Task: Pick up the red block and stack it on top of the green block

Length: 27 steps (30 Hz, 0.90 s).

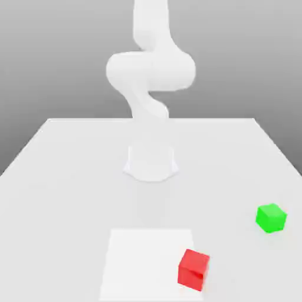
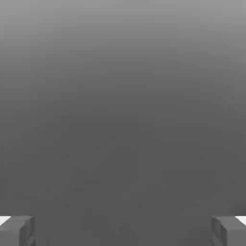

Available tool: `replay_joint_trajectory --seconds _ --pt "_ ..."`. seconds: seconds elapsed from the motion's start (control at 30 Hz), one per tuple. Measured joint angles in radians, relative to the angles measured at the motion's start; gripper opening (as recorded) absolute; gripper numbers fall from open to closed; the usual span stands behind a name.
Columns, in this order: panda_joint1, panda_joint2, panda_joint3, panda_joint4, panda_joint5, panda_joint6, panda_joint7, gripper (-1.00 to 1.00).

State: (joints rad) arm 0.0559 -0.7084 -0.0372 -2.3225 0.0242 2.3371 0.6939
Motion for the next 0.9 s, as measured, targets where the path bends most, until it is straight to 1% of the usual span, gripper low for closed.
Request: replay_joint_trajectory --seconds 0.13,0.33,0.53,0.67,0.8,0.9 --pt "0.091 0.152 -0.058 -0.037 0.039 0.061 -0.175 0.00" --pt "0.200 0.372 -0.118 -0.090 0.098 0.148 -0.429 0.00" --pt "0.259 0.590 -0.125 -0.144 0.140 0.237 -0.670 0.00" --pt "0.295 0.729 -0.120 -0.181 0.123 0.300 -0.799 0.00" --pt "0.300 0.860 -0.118 -0.215 0.058 0.368 -0.885 0.00" --pt "0.288 0.965 -0.098 -0.207 0.074 0.450 -0.920 0.00"
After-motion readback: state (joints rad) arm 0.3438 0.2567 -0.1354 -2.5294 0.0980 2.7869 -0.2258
